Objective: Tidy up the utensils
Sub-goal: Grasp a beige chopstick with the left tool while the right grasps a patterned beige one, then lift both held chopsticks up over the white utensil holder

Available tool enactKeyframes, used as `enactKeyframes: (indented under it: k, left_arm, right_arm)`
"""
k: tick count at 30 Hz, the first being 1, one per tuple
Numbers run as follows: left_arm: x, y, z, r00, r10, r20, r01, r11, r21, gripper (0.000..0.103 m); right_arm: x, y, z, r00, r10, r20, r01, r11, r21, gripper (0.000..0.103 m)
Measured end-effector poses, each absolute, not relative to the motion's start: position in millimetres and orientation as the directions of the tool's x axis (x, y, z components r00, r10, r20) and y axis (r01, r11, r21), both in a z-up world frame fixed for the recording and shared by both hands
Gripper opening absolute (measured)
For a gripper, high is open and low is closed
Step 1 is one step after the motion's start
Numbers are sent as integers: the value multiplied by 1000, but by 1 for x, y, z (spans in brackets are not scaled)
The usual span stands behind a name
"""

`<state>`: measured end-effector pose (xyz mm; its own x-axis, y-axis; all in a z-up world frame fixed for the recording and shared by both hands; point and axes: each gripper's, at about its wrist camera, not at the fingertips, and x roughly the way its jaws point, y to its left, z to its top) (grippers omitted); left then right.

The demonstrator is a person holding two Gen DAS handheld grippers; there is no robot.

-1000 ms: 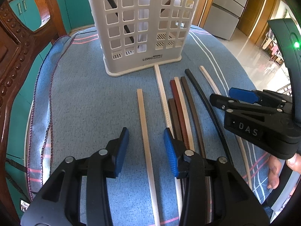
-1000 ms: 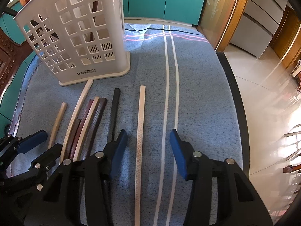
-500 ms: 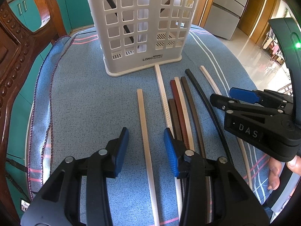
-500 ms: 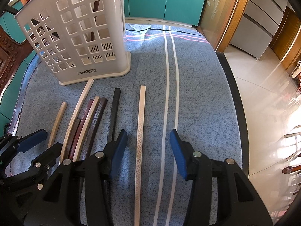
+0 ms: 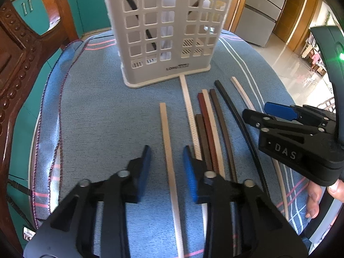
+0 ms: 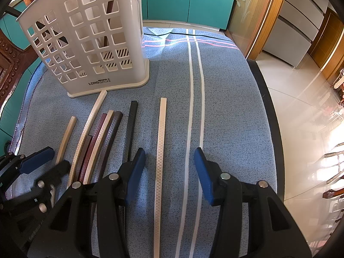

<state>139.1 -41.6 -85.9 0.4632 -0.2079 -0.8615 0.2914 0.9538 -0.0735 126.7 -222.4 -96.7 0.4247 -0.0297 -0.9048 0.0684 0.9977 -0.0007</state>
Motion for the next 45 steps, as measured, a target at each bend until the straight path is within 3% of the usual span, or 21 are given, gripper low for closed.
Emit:
enactKeyframes:
  k: [4,7,9,10,28,39,42,45]
  left_arm:
    - [142,-35,-86,455,-221,-862,274,956,-101,9]
    - [141,-33,-85,456,-223,-862,272,957,-104,8]
    - [141,-33,-84,457,-227,-860,267,957,-110,8]
    - [141,-32,-83,459,-227,-859,265,958,-111,7]
    - [121,-19,-40,542,-277,-794,305,945,-121,7]
    - [85,29,89,714,-450,-537,379,893,-244,7]
    - [80,45,134,782,-475,-404,383,877,-289,7]
    - [83,60,169,884,-410,-226,325,884,-335,7]
  right_arm:
    - [126,-220,-96,429,-14,-903,53,999,10,41]
    - [125,-214,-95,434,4,-901,30,999,18,26]
    - [125,-212,-94,435,20,-900,18,999,31,9]
    - [125,-211,-94,437,29,-899,15,999,40,7]
    - [98,-216,-37,562,167,-810,-50,984,168,6]
    - [40,-241,87,771,329,-546,-205,939,276,6]
    - [33,-247,125,818,358,-450,-239,924,300,6]
    - [36,-253,155,866,338,-368,-231,924,306,6]
